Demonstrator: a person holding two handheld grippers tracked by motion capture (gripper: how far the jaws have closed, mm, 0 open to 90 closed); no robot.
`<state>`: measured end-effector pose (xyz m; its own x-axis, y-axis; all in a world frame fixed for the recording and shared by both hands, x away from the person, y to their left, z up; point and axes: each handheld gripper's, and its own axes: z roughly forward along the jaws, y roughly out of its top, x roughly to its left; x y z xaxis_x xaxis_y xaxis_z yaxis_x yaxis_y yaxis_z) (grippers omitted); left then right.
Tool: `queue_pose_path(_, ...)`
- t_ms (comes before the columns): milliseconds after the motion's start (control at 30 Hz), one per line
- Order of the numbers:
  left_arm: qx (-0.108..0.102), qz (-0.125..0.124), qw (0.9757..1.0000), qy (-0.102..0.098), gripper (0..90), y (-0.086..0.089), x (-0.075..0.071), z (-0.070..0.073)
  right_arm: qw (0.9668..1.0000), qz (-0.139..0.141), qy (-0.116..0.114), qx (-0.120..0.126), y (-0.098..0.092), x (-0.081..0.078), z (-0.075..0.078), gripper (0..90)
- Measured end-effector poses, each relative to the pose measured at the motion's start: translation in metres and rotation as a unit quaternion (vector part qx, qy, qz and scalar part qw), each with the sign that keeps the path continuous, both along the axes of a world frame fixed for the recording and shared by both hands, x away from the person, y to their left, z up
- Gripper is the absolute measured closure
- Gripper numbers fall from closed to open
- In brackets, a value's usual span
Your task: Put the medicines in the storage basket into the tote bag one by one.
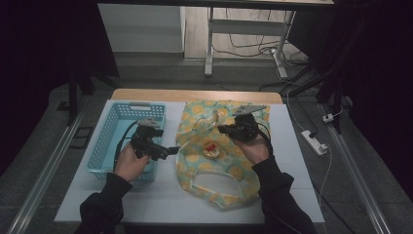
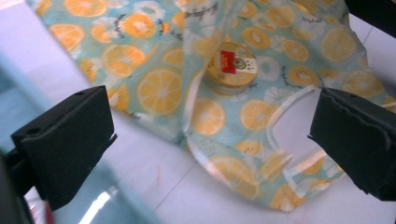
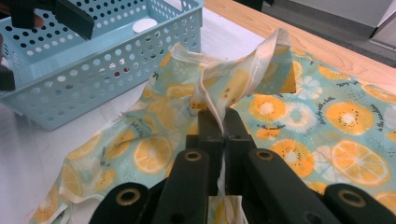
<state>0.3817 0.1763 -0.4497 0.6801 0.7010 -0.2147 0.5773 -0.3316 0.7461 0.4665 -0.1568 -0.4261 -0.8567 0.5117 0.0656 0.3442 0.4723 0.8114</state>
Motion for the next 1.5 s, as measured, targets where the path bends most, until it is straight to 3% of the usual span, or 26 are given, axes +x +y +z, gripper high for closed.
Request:
queue_pose_path(333, 0.034, 0.05, 0.9982, 0.003, 0.0, 0.032, -0.001, -0.006, 1.0, 0.0, -0.001, -0.002, 0.0, 0.0, 0.0, 89.7)
queue_pose_path(533, 0.062, 0.089, 0.994, 0.012, 0.0, 0.055, 0.002, -0.012, 1.0, 0.0, -0.001, -0.001, 0.0, 0.0, 0.0, 89.6)
queue_pose_path(733, 0.073, 0.109, 0.9909, 0.031, 0.0, 0.069, 0.008, -0.024, 1.0, 0.0, -0.001, 0.0, 0.001, 0.0, 0.0, 89.7)
queue_pose_path(900, 0.082, 0.105, 0.9898, 0.051, 0.0, 0.073, 0.017, -0.034, 1.0, 0.0, -0.002, -0.002, 0.001, 0.0, 0.0, 89.6)
queue_pose_path(1067, 0.115, 0.1, 0.9856, 0.073, 0.0, 0.071, 0.025, -0.043, 1.0, 0.0, -0.002, -0.001, 0.0, 0.001, 0.0, 89.6)
queue_pose_path(1300, 0.155, 0.094, 0.9774, 0.108, 0.0, 0.065, 0.029, -0.054, 1.0, -0.001, -0.004, -0.002, 0.0, 0.0, 0.0, 89.6)
queue_pose_path(1500, 0.205, 0.096, 0.9655, 0.129, 5.2, 0.058, 0.031, -0.061, 1.0, 0.0, -0.004, -0.002, 0.0, 0.0, 0.0, 89.6)
